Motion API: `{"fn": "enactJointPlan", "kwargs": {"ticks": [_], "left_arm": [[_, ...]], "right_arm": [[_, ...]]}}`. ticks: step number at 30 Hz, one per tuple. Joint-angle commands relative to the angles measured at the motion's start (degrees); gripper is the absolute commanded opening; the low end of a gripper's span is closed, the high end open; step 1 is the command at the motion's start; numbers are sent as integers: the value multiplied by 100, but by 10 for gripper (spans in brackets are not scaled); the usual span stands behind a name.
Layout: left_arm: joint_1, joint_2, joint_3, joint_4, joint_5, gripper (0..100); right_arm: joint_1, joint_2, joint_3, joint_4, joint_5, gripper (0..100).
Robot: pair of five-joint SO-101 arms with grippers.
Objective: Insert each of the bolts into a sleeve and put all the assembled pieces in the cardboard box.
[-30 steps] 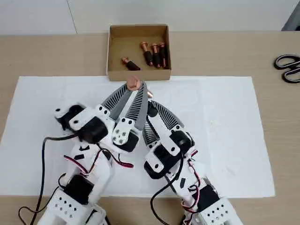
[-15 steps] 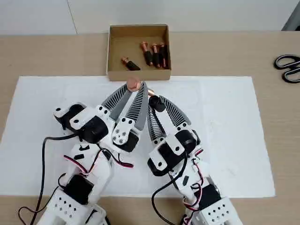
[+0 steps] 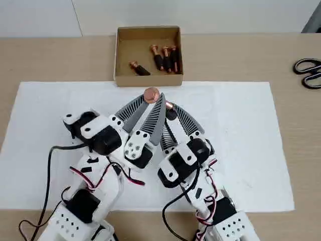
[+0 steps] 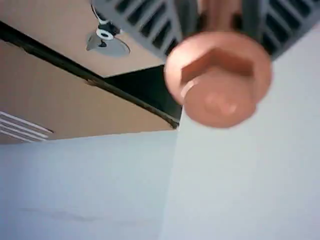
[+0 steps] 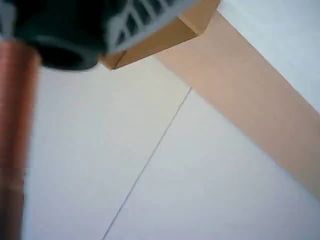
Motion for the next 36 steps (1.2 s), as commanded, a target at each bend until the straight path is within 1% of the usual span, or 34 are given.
{"fn": "enactJointPlan", "kwargs": {"ticks": [1, 6, 13, 20, 25, 36], "left_arm": [[18, -70, -470, 281, -44, 6], [18, -70, -497, 571, -44, 6], [18, -70, -541, 545, -62, 6], [18, -70, -1007, 580, -62, 6], [18, -70, -998, 580, -571, 6], [18, -62, -637, 589, -589, 6]], "right_arm": [[48, -84, -246, -110, 35, 4], [48, -101, -255, -119, 35, 4], [48, -110, -273, -136, 35, 4], [48, -110, -264, -119, 44, 4], [48, -110, -264, -110, 44, 4], [48, -110, -281, -127, 44, 4]]}}
